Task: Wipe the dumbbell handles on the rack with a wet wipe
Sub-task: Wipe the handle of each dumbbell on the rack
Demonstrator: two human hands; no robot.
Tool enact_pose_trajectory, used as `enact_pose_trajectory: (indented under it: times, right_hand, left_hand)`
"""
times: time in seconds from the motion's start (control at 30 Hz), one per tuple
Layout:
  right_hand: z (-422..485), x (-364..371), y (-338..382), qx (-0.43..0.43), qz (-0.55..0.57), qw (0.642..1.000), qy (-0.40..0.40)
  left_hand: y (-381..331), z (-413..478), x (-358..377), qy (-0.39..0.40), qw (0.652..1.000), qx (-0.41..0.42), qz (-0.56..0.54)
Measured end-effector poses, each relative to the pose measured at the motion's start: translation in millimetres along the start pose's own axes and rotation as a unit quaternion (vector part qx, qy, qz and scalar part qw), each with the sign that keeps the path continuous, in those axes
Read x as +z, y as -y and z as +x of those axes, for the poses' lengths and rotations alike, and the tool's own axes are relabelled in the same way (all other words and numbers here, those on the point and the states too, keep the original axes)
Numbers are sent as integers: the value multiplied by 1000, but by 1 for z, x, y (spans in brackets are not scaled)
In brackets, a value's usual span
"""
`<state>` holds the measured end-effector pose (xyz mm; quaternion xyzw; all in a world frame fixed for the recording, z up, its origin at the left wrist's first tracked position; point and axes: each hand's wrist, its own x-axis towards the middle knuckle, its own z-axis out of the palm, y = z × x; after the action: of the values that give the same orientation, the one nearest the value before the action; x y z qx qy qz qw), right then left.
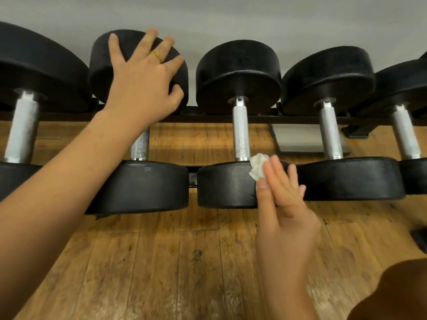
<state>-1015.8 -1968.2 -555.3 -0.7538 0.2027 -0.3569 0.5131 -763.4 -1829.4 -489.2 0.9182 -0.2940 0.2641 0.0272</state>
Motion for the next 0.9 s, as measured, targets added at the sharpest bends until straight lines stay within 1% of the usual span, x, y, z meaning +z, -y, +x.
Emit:
enact_pose_trajectory:
  times: [0.1, 0.17, 0.23, 0.3, 0.37, 0.43, 0.5, 0.57, 0.7, 0.77, 0.9]
  right_hand:
    - [-7, -10, -5, -34, -42, 998, 28]
    - [5, -22, -1, -75, -114, 987, 83]
    - [20, -36, 4, -112, -177, 964, 162]
    - [35, -48, 10, -162, -247, 921, 253]
    - [54, -58, 13, -221, -311, 864, 330]
    - [76, -65, 15, -272, -330, 814, 393]
    - [95, -68, 17, -321, -324, 773, 441]
    - [109, -60, 21, -348, -301, 748, 478]
    - [121, -11, 35, -355, -304, 704, 535]
    - [120, 1, 36, -349, -303, 696, 549]
    - [127, -15, 38, -322, -271, 719, 553]
  left_hand:
    - [-2, 1, -1, 0, 1000, -1, -2]
    - [-3, 2, -1, 1, 1000, -5, -4]
    - [-4, 1, -1, 2, 1000, -5, -1]
    - [-5, 1, -1, 4, 1000, -3, 2]
    - [-6, 2, -1, 4, 1000, -5, 3]
    - [-6, 2, -1, 4, 1000, -5, 5]
    - [-5, 2, 0, 1, 1000, -2, 7]
    - [-4, 3, 1, -3, 1000, -2, 11]
    - [-2, 2, 3, -5, 1000, -1, 16]
    - [-2, 1, 5, -9, 1000, -2, 18]
    - [-3, 2, 6, -8, 1000, -2, 20]
